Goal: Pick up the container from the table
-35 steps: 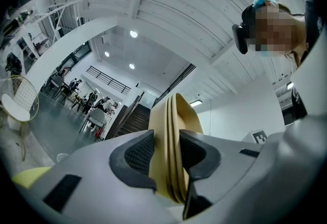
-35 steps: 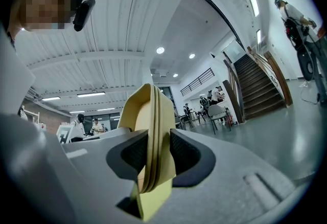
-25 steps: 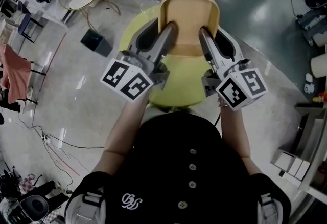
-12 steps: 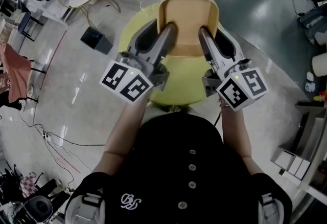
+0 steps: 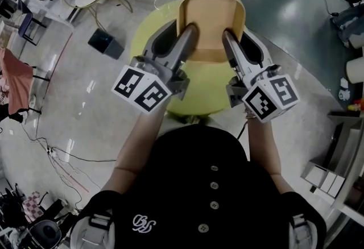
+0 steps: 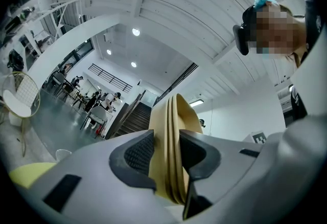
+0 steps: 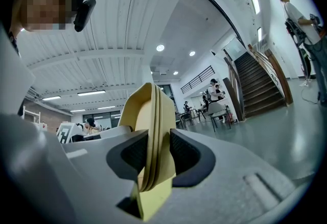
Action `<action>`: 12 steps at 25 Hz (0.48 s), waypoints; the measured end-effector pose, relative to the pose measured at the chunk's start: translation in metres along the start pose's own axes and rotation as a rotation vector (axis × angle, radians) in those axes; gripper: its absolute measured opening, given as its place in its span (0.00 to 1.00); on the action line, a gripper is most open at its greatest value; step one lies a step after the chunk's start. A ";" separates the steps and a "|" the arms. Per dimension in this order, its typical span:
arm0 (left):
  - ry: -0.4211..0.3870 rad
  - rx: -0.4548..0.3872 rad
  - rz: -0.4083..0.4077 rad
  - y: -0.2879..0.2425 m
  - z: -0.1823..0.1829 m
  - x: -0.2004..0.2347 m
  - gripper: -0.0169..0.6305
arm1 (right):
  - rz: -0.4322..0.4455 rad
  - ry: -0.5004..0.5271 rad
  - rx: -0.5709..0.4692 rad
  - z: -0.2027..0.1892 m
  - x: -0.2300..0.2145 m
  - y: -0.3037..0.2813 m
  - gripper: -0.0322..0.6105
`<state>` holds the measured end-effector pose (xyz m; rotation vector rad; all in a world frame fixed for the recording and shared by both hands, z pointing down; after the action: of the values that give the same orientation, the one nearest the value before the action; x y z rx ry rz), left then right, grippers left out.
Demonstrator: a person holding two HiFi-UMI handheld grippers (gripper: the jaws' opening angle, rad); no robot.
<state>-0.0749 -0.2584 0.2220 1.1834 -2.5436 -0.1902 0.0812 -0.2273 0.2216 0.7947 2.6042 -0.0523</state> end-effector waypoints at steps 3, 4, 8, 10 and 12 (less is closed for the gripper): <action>0.009 -0.001 -0.002 -0.001 -0.002 -0.001 0.22 | -0.010 0.000 0.000 -0.001 -0.001 0.002 0.19; 0.009 0.000 -0.004 -0.001 -0.002 -0.001 0.22 | -0.011 0.002 0.002 -0.001 -0.001 0.002 0.19; 0.013 0.001 -0.004 -0.001 -0.004 -0.001 0.22 | -0.014 0.008 0.005 -0.001 -0.002 0.002 0.19; 0.015 0.001 -0.003 0.000 -0.005 -0.001 0.22 | -0.015 0.007 0.006 -0.002 -0.002 0.003 0.19; 0.016 0.000 -0.002 0.001 -0.005 -0.001 0.22 | -0.015 0.006 0.007 -0.003 -0.001 0.003 0.19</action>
<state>-0.0732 -0.2568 0.2266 1.1826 -2.5290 -0.1804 0.0825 -0.2248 0.2251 0.7788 2.6170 -0.0635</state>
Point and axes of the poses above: the fingertips, and each gripper's own axes: y backward along the fingers, x to its left, z out of its top, the point moved 5 cm from there along y, backward along the fingers, and after that the axes turned 8 degrees about -y, right-handed, at the moved point
